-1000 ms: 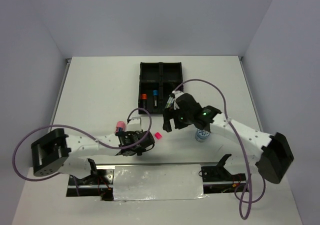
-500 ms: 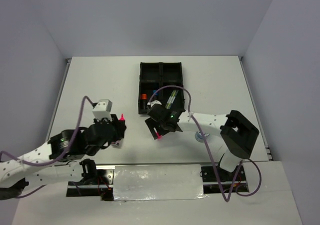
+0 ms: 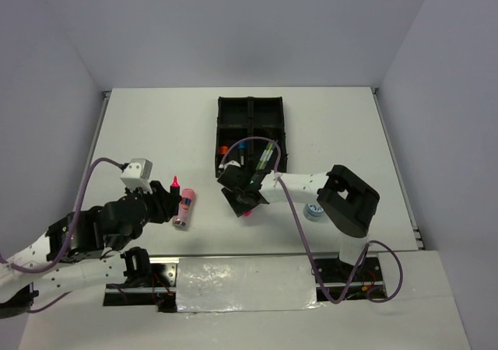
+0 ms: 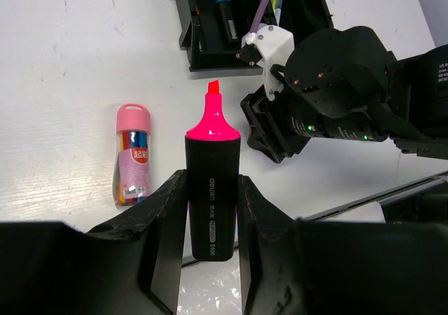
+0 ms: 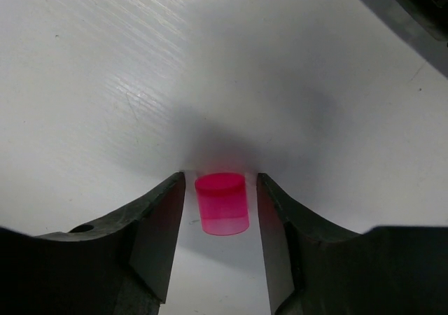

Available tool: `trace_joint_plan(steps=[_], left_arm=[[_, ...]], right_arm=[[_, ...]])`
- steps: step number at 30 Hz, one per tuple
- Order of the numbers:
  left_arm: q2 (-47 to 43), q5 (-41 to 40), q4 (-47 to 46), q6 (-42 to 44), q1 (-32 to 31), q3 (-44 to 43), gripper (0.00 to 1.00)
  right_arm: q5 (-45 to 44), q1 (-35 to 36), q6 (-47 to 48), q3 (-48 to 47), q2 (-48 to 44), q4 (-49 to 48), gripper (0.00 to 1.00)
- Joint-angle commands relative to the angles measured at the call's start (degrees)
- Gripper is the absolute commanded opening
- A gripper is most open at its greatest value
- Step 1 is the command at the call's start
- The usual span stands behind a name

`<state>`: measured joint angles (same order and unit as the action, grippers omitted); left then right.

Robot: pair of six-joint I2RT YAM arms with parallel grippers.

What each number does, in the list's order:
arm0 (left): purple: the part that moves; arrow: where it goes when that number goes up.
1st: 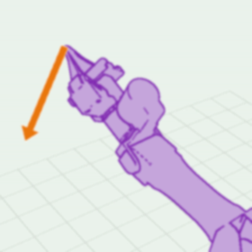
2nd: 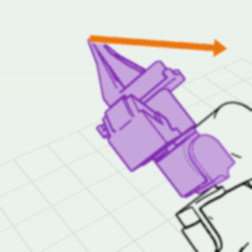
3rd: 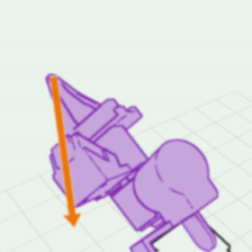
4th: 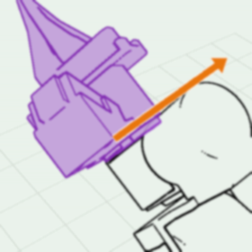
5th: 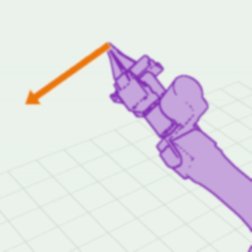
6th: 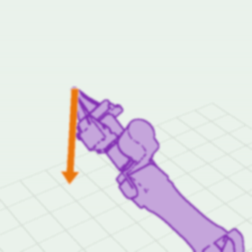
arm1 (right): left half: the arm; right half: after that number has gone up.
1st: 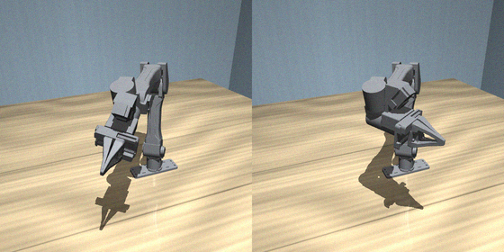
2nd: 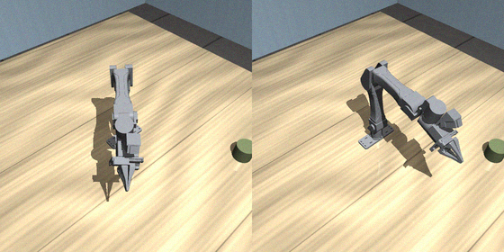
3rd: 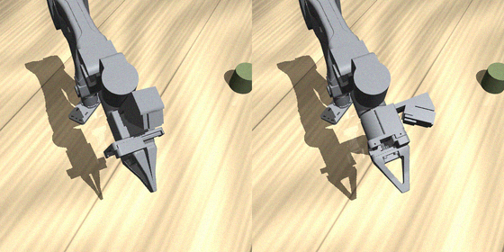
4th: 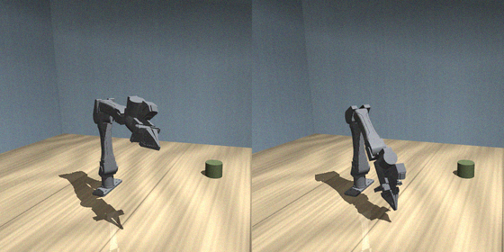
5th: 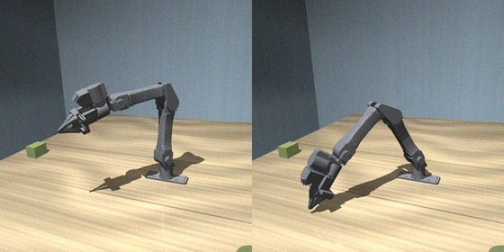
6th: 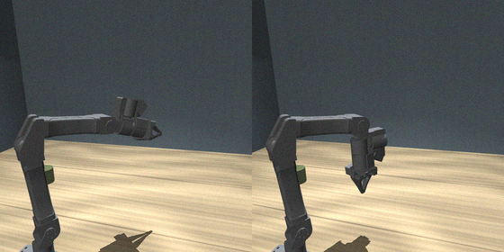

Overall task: Sort the stationery into containers
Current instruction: Close the pen cap on the pen.

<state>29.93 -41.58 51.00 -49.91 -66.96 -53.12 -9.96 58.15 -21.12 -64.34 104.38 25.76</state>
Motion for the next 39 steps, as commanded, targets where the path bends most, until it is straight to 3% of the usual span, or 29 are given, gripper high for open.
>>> trace_joint_plan(steps=[1,13,26,39], left_arm=[[1.0,-0.5,-0.5,1.3,-0.3,-0.2,0.0],[1.4,0.0,-0.7,1.6,-0.3,-0.1,0.0],[3.3,1.4,-1.7,2.8,-0.3,-0.1,0.0],[3.6,1.0,-1.8,2.2,-0.3,-0.1,0.0]], right_arm=[[0.3,0.8,-0.4,-1.6,2.0,0.9,0.5],[-0.6,2.0,-2.6,-1.8,2.1,5.2,0.45],[-0.6,2.1,-2.7,0.4,1.1,6.6,0.51],[-0.4,2.0,-2.8,1.5,-1.8,5.7,0.27]])
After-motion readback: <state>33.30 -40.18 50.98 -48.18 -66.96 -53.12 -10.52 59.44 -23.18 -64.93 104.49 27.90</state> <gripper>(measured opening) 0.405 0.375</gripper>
